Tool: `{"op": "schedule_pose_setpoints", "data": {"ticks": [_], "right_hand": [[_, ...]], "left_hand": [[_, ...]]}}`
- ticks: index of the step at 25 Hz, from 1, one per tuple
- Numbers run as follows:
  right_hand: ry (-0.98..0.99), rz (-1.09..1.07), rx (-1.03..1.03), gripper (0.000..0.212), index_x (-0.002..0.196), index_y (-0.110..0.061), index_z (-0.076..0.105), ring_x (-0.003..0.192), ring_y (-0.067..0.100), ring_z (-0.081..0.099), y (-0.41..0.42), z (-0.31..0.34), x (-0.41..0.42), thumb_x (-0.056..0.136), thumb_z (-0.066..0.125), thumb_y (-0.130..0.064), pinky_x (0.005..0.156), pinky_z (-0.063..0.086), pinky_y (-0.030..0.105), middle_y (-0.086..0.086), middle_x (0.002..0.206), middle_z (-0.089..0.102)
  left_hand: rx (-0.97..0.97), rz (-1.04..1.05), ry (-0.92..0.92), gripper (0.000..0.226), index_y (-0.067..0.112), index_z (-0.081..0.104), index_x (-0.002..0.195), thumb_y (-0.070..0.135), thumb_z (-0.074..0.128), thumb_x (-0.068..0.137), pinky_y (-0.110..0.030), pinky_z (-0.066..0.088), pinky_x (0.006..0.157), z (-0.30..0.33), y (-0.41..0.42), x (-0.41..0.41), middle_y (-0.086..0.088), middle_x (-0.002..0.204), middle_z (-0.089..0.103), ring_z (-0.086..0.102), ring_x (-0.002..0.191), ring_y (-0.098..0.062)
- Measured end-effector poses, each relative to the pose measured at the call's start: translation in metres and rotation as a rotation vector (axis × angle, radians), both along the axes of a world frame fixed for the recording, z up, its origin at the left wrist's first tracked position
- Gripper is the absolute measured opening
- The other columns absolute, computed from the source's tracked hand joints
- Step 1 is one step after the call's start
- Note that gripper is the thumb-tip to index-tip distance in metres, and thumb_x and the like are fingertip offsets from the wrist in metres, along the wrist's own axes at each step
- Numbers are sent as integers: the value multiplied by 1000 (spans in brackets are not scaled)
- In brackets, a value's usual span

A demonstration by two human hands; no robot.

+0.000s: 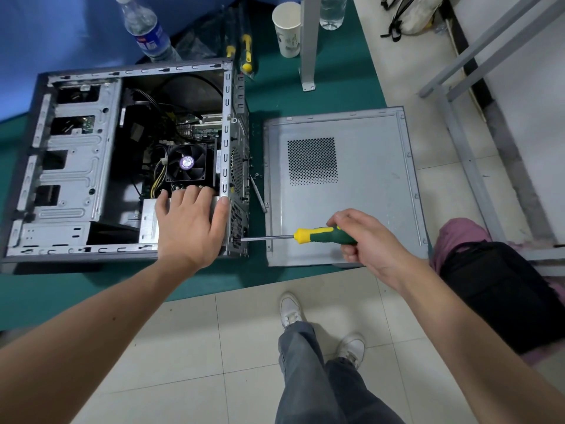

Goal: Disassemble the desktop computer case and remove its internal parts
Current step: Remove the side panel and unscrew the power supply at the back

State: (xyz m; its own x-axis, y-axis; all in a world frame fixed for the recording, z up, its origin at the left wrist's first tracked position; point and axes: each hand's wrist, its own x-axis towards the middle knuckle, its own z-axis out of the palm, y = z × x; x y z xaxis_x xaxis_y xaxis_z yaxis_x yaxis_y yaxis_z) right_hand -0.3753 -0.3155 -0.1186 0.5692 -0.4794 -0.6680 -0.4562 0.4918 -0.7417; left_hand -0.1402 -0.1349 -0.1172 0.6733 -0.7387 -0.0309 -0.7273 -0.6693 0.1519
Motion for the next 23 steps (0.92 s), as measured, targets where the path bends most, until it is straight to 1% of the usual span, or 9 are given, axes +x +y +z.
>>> {"op": "schedule_pose_setpoints", "data": {"ticks": [1,4,6,8,13,16,17,20,23], "right_hand": [[-71,-46,42,9,86,-23,67,58,14,44,0,0,0,92,62,-18,56,37,25,0,79,53],[-226,-95,178,32,94,-23,66,76,17,51,-2,0,-7,70,67,-1,67,40,27,2,95,59],[-134,-50,148,15,94,-21,65,74,18,55,-1,1,-6,80,72,-21,68,47,29,1,90,60],[-4,-4,50,16,89,-20,64,59,16,47,2,1,-2,95,60,-34,58,43,28,2,82,55],[-232,-91,175,30,95,-22,65,79,19,51,-3,5,-6,80,64,4,70,40,30,3,96,58],[-115,-59,153,8,95,-21,64,71,17,54,-1,7,-4,92,64,-28,68,46,31,1,83,59],[-64,-57,130,17,92,-19,64,62,16,49,0,7,-3,95,59,-35,62,44,29,0,77,56],[-122,-68,135,8,90,-18,65,63,16,45,0,8,-2,93,60,-13,61,38,28,4,83,54],[-215,-20,206,38,94,-22,66,86,21,55,-4,8,-10,65,66,4,78,44,37,4,103,59]], "left_hand": [[-1,0,1,42,20,45,86,49,18,100,-53,23,109,0,0,0,-1,93,50,47,99,-30],[-1,1,0,44,18,48,87,49,18,100,-53,22,109,0,0,-1,-2,94,52,47,100,-30],[-3,0,3,45,18,48,87,49,18,100,-52,22,110,0,0,-1,-1,93,50,47,99,-30],[-4,-2,4,44,18,47,87,49,18,100,-52,22,110,1,0,-1,1,91,47,46,98,-29],[-12,-4,0,43,19,47,88,49,19,100,-53,23,110,0,0,-1,3,92,46,46,99,-29],[-19,-4,1,42,20,46,87,49,19,101,-52,23,110,-1,0,-1,5,91,44,46,99,-28],[-19,-4,0,42,20,46,87,50,18,101,-52,22,110,-1,0,-1,5,91,43,46,99,-28],[-24,-3,2,42,21,46,88,50,19,101,-52,23,110,-1,1,-1,6,90,42,46,98,-27],[-29,-7,4,39,23,43,86,50,19,101,-53,23,109,-1,1,0,6,90,42,46,97,-27]]}}
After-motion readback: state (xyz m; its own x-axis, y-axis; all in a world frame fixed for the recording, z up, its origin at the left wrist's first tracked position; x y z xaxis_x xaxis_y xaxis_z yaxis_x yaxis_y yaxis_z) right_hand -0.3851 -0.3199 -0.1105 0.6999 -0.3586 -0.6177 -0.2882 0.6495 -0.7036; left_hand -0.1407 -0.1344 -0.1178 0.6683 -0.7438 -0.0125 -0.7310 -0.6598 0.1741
